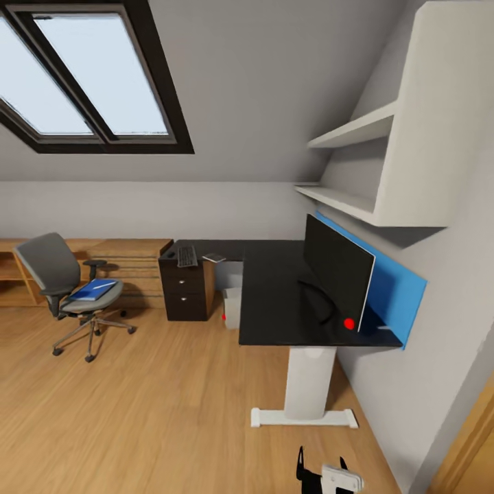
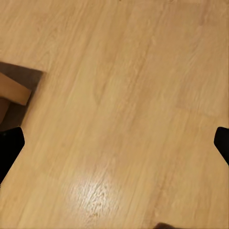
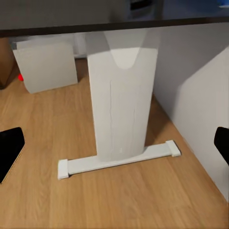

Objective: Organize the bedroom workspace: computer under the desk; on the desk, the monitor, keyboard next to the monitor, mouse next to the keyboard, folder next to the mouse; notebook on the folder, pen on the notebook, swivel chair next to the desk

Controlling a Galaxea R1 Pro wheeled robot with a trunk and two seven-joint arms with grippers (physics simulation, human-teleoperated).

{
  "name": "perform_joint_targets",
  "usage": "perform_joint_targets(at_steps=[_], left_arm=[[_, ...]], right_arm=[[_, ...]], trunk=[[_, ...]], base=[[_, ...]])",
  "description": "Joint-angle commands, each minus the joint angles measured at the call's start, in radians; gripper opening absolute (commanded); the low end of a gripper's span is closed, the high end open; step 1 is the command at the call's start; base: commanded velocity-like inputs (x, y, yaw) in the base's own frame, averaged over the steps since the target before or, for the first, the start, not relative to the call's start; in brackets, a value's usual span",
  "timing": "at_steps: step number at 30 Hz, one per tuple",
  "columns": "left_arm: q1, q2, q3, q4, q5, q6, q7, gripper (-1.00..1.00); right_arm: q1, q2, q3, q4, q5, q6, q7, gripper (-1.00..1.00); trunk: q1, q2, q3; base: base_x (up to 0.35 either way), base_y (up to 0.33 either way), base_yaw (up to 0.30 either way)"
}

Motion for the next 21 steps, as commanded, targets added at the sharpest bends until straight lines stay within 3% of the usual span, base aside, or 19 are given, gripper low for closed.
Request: perform_joint_targets(at_steps=[1, 7, 11, 13, 16, 21], left_arm=[[-0.001, 0.000, -0.002, 0.001, 0.011, -0.006, 0.002, 1.00], [-0.001, 0.002, 0.006, 0.001, 0.028, -0.007, 0.003, 1.00], [-0.001, 0.005, 0.006, 0.001, 0.049, -0.007, -0.005, 1.00], [-0.001, 0.007, 0.006, 0.001, 0.070, -0.006, -0.027, 1.00], [-0.001, 0.017, 0.006, 0.001, 0.121, -0.003, -0.127, 1.00], [-0.001, 0.029, 0.006, 0.001, 0.137, -0.002, -0.172, 1.00]], right_arm=[[-0.001, 0.000, 0.009, 0.000, -0.009, -0.005, -0.005, 1.00], [-0.001, -0.001, 0.010, 0.034, -0.001, -0.005, -0.003, 1.00], [-0.001, -0.005, 0.005, 0.075, 0.011, -0.003, 0.099, 1.00], [-0.001, -0.005, 0.005, 0.079, 0.012, -0.004, 0.116, 1.00], [-0.001, -0.005, 0.004, 0.081, 0.012, -0.004, 0.130, 1.00], [-0.001, -0.005, 0.004, 0.082, 0.012, -0.003, 0.134, 1.00]], trunk=[[0.001, -0.001, -0.001], [0.001, -0.001, -0.001], [0.001, -0.001, -0.001], [0.001, -0.001, -0.001], [0.001, -0.001, -0.001], [0.001, -0.001, -0.001]], base=[[0.298, 0.217, 0.013], [0.290, 0.230, 0.002], [0.084, 0.316, 0.000], [0.021, 0.331, 0.000], [0.007, 0.336, 0.000], [0.002, 0.339, 0.000]])
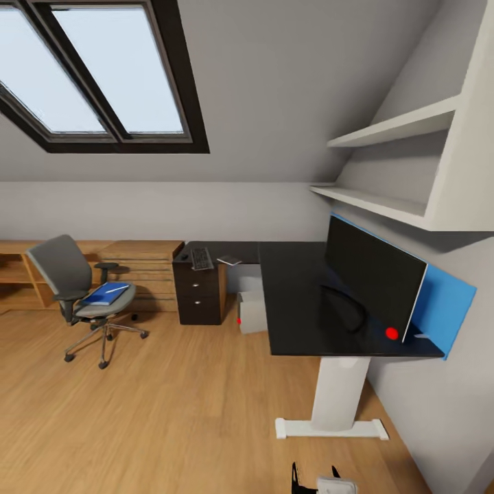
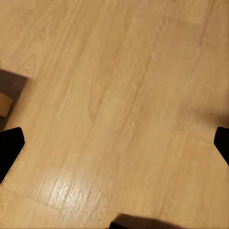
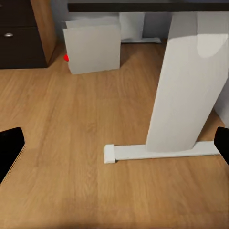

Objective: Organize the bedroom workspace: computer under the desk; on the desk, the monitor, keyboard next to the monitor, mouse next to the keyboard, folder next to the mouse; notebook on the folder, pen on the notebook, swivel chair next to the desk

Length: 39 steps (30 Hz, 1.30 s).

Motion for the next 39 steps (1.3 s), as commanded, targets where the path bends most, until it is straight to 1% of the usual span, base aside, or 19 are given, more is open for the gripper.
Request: perform_joint_targets(at_steps=[1, 13, 18, 30, 39], left_arm=[[-0.001, 0.001, -0.003, 0.001, 0.011, -0.004, -0.003, 1.00], [-0.001, -0.001, -0.004, 0.015, 0.012, -0.002, -0.011, 1.00], [-0.001, -0.002, -0.004, 0.017, 0.012, -0.003, -0.011, 1.00], [-0.001, -0.003, -0.007, 0.018, 0.010, -0.006, -0.012, 1.00], [-0.001, -0.003, -0.009, 0.018, 0.009, -0.008, -0.013, 1.00]], right_arm=[[-0.001, -0.001, 0.009, 0.001, -0.010, -0.004, -0.004, 1.00], [-0.001, 0.001, 0.007, 0.001, -0.013, 0.000, -0.003, 1.00], [-0.001, 0.001, 0.007, 0.002, -0.012, 0.001, -0.003, 1.00], [-0.001, 0.001, 0.008, 0.002, -0.011, 0.002, -0.001, 1.00], [-0.001, 0.002, 0.009, 0.014, -0.011, 0.002, -0.001, 1.00]], trunk=[[0.000, -0.001, -0.001], [0.000, -0.001, -0.001], [0.000, -0.001, -0.001], [0.000, -0.001, -0.001], [0.000, -0.001, -0.001]], base=[[0.001, 0.340, 0.000], [0.002, 0.343, 0.000], [0.099, 0.327, 0.000], [0.263, 0.242, 0.000], [0.321, 0.133, 0.000]])
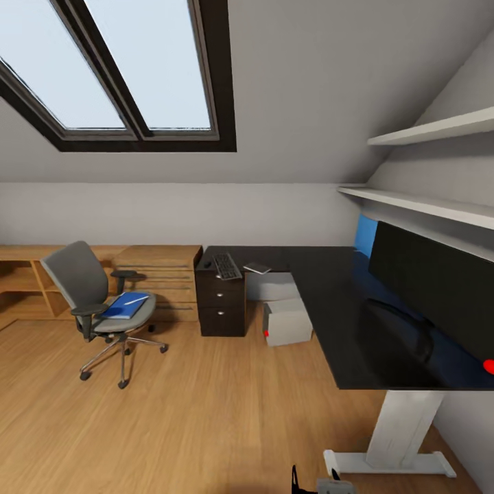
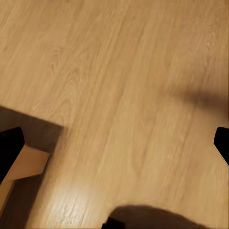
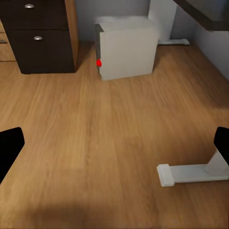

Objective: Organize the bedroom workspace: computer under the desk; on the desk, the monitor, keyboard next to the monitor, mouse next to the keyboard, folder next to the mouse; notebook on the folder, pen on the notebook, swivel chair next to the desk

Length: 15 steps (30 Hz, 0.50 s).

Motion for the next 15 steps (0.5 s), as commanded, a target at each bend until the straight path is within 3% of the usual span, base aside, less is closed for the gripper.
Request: perform_joint_targets(at_steps=[1, 10, 15], left_arm=[[-0.001, 0.000, -0.002, 0.000, 0.008, -0.003, 0.002, 1.00], [-0.001, 0.001, -0.001, 0.000, 0.007, -0.003, 0.002, 1.00], [-0.001, 0.000, 0.002, -0.001, 0.010, -0.015, 0.003, 1.00]], right_arm=[[-0.001, 0.000, 0.009, 0.001, -0.010, -0.004, -0.004, 1.00], [-0.001, 0.001, 0.009, 0.003, -0.010, -0.004, -0.004, 1.00], [-0.001, 0.001, 0.009, 0.004, -0.010, -0.004, -0.004, 1.00]], trunk=[[0.001, -0.001, -0.001], [0.001, -0.001, -0.001], [0.001, -0.001, -0.001]], base=[[0.339, 0.022, 0.000], [0.338, 0.005, 0.000], [0.121, 0.000, 0.000]])
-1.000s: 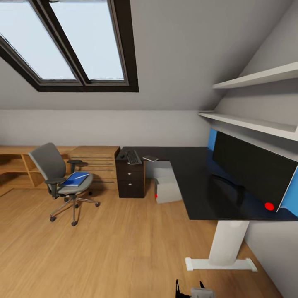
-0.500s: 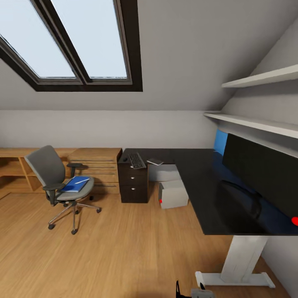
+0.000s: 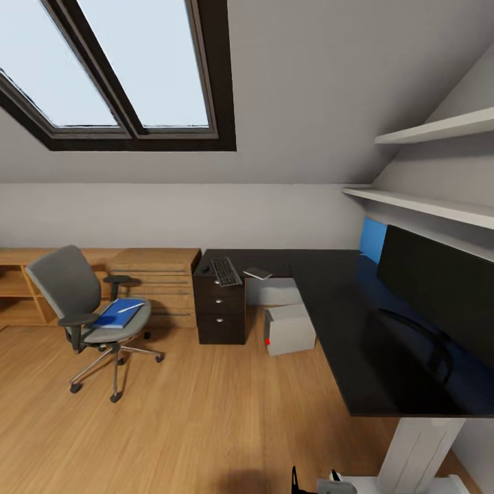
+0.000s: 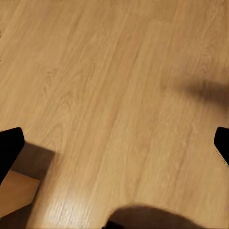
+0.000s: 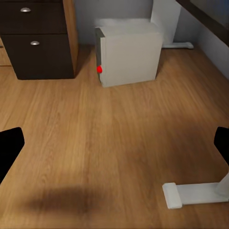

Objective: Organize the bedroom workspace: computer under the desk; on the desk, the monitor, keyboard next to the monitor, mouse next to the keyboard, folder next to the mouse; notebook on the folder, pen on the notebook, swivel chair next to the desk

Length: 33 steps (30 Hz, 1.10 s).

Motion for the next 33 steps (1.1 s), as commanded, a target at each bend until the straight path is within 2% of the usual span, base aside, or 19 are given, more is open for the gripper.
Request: perform_joint_targets(at_steps=[1, 4, 7, 16, 33], left_arm=[[-0.001, 0.000, -0.002, 0.000, 0.008, -0.010, 0.002, 1.00], [0.000, 0.000, -0.001, 0.000, 0.009, -0.072, 0.005, 1.00], [-0.001, 0.001, -0.001, 0.000, 0.010, -0.097, 0.010, 1.00], [0.000, 0.002, 0.001, 0.001, 0.011, -0.104, 0.013, 1.00], [0.000, 0.002, 0.001, 0.001, 0.012, -0.105, 0.013, 1.00]], right_arm=[[-0.001, 0.000, 0.009, 0.001, -0.010, -0.004, -0.004, 1.00], [-0.001, 0.000, 0.009, 0.001, -0.010, -0.003, -0.004, 1.00], [-0.001, 0.000, 0.009, 0.001, -0.010, -0.003, -0.004, 1.00], [-0.001, 0.000, 0.009, 0.001, -0.010, -0.003, -0.003, 1.00], [-0.001, -0.001, 0.009, 0.003, -0.010, -0.003, -0.003, 1.00]], trunk=[[0.000, -0.001, -0.001], [0.000, -0.001, -0.001], [0.000, -0.001, -0.001], [0.000, -0.001, -0.001], [0.000, -0.001, -0.001]], base=[[0.036, 0.000, 0.000], [0.123, 0.000, 0.000], [0.263, 0.002, 0.000], [0.312, 0.102, 0.000], [0.299, 0.220, 0.000]])
